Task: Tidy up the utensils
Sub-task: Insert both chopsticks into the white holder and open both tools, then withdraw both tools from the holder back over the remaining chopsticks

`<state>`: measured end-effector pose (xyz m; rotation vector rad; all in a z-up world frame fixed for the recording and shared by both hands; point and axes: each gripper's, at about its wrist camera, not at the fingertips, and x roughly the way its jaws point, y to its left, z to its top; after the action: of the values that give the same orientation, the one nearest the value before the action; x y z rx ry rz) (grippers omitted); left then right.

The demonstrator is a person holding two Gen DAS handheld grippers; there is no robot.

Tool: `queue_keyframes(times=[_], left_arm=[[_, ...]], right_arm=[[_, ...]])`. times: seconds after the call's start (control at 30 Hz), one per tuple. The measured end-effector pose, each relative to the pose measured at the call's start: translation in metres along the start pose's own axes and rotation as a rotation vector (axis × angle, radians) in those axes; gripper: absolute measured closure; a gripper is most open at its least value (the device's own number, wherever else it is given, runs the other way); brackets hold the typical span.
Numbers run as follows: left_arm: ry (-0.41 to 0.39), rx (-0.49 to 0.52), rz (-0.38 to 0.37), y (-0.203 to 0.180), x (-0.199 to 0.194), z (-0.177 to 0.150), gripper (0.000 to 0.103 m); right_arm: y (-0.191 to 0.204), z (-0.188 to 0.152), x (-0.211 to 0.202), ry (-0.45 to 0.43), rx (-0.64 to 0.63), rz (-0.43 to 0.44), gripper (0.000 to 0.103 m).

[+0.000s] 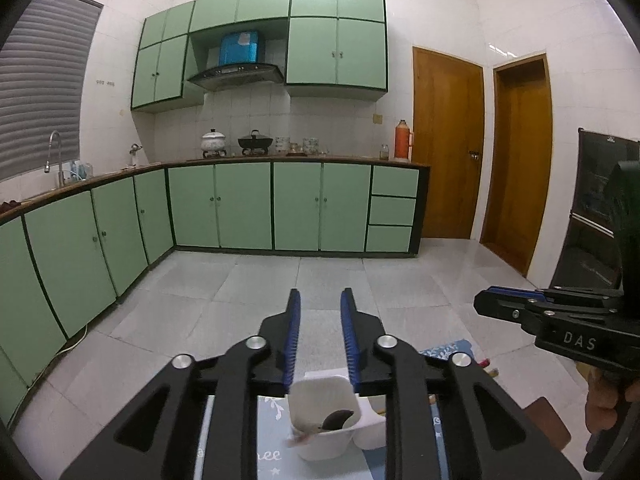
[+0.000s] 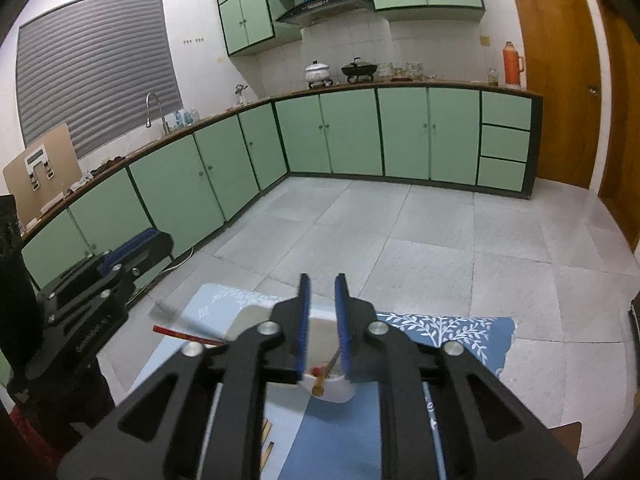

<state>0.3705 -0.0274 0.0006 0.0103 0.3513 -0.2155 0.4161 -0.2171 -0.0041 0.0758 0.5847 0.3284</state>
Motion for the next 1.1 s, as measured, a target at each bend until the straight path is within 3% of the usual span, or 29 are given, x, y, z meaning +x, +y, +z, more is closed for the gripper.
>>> queue_keyframes(times=[0.1,0.23,0.5,0.8,1.1], left_arm=[[-0.027,-0.003,0.008,0.001,-0.018,0.002,0.064],[-0.055,0.009,0.014,-0.002,-0.049,-0.001,0.055],[-0.042,0.001,0.006,-0.007,-0.108,-0.047,0.028],[0.057,-0.036,-0.002,-0.006,-0.144,-0.121,0.021],[0.174,-0.009,0.029,0.002,-0.161,-0.185,0.021]], right_arm=[[-0.002,-0.005,-0.018,-0.040,0.000,-0.021,0.071],[-0.005,-0.022,-0.049,-0.100,0.013,-0.050,0.059],[0.000,-0.084,-0.110,-0.214,0.031,-0.128,0.010],[0.023,-0.161,-0.134,-0.204,0.060,-0.135,0.006],[0.042,-0.236,-0.128,-0.109,0.109,-0.146,0.006]])
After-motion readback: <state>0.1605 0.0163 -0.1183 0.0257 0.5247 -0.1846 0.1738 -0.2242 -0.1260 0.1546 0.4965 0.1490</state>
